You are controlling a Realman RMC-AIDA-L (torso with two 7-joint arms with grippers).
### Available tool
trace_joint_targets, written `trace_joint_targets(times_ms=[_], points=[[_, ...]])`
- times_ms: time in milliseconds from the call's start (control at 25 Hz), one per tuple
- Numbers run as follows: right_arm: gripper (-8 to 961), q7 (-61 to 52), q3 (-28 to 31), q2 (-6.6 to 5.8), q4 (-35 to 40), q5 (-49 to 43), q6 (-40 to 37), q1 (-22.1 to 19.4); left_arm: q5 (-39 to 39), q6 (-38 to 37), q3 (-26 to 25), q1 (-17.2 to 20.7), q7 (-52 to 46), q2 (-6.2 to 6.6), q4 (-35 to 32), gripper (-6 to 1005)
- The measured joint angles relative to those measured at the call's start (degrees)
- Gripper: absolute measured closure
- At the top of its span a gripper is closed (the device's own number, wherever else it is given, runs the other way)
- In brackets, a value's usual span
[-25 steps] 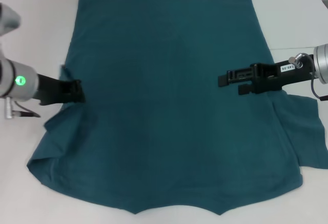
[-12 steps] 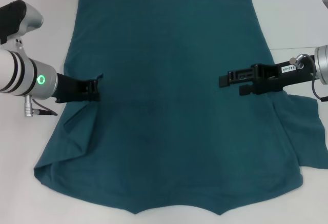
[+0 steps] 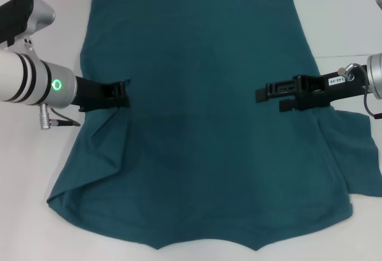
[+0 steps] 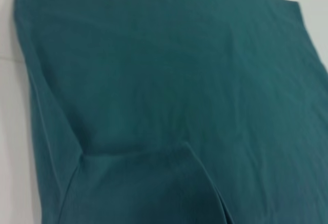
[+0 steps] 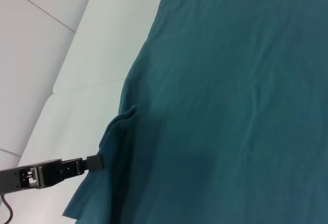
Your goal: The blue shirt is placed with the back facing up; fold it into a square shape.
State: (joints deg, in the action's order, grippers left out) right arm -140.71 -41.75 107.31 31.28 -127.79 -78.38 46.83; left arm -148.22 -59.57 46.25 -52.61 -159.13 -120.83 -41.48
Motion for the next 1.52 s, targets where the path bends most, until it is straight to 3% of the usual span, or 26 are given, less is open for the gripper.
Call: trace_joint_targets(times_ms=[240,360,520,680,1000,1320,1520], points=[[21,0.0,0.0,-0.01,0.0,-0.1,0.0,-0.1,-0.3,-0.4,0.8,0.3,0.9,1.28,0.7,995],[21,0.0,0.0,-0.05,0.0,-0.1,0.0,-0.2,-0.5,-0.4,1.7,1.0,0.9,2.26,1.4,886],[21,0.0,0.0,-0.07,0.2,-0.1,0.0,-0.2,0.4,-1.0,1.7,2.3,1.5,1.98,0.0,741],[21,0.6,-0.1,-0.17,0.4,-0.1,-0.1,-0.2,4.5,-3.6,1.2,5.7,2.9,1.50,-4.5,594],[21,5.6,0.1,0.16,0.6,0.0,0.8,-0.4,19.5,-16.7,-1.8,16.2,11.7,2.74,-8.0,418],[21,7.0,0.0,0.92,3.0,0.2,0.9,-1.2,26.0,-27.6,-5.4,23.2,33.6,1.55,-6.8,182],[22,6.8,1.5,0.95,3.1,0.4,1.0,-1.5,26.4,-28.2,-5.5,24.4,44.7,0.01,-5.2,185]])
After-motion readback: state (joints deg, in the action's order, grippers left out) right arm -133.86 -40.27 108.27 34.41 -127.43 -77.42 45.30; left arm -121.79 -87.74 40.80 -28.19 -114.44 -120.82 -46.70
